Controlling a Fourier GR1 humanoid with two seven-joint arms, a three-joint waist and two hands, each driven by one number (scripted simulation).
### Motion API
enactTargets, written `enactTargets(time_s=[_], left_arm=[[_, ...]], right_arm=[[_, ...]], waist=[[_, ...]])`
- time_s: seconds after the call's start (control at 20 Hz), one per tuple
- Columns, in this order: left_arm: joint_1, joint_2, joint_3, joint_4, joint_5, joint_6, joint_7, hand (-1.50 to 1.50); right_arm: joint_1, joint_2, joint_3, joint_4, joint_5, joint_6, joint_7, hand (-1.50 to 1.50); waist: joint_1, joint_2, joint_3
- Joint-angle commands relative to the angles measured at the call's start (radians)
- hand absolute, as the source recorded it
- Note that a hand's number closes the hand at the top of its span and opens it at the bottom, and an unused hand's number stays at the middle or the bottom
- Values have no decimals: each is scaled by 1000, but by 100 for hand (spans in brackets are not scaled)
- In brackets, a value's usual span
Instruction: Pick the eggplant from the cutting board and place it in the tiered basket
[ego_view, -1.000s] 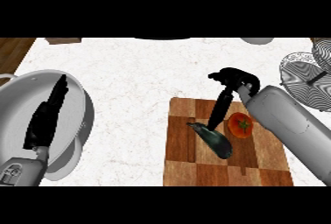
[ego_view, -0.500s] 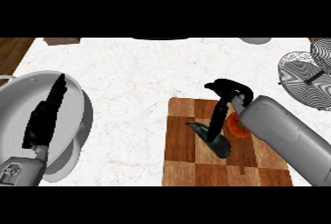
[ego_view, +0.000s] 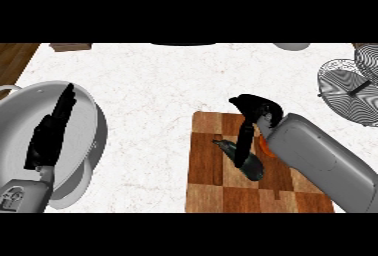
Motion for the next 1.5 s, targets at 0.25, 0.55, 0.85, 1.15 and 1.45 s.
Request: enactTargets(time_s=[0.25,0.55,0.85,1.15,1.45], left_arm=[[13,-27,13,49,-14,-25,-53,0],[37,-28,5,-66,-21,-26,42,0],[-29,-15,67,5,-27,-44,19,0],[10,-35,57,-45,-38,-58,45,0],[-2,-22,100,11,-28,-99,-2,0]], right_arm=[[57,27,18,-14,39,30,154,-150],[71,57,12,21,49,18,170,-150],[116,68,-3,47,95,39,103,-150],[124,136,-21,140,136,45,64,-150],[162,150,-43,122,151,73,67,-150]], waist=[[-5,1,-1],[4,0,0],[-3,3,0],[5,3,0],[0,3,0]])
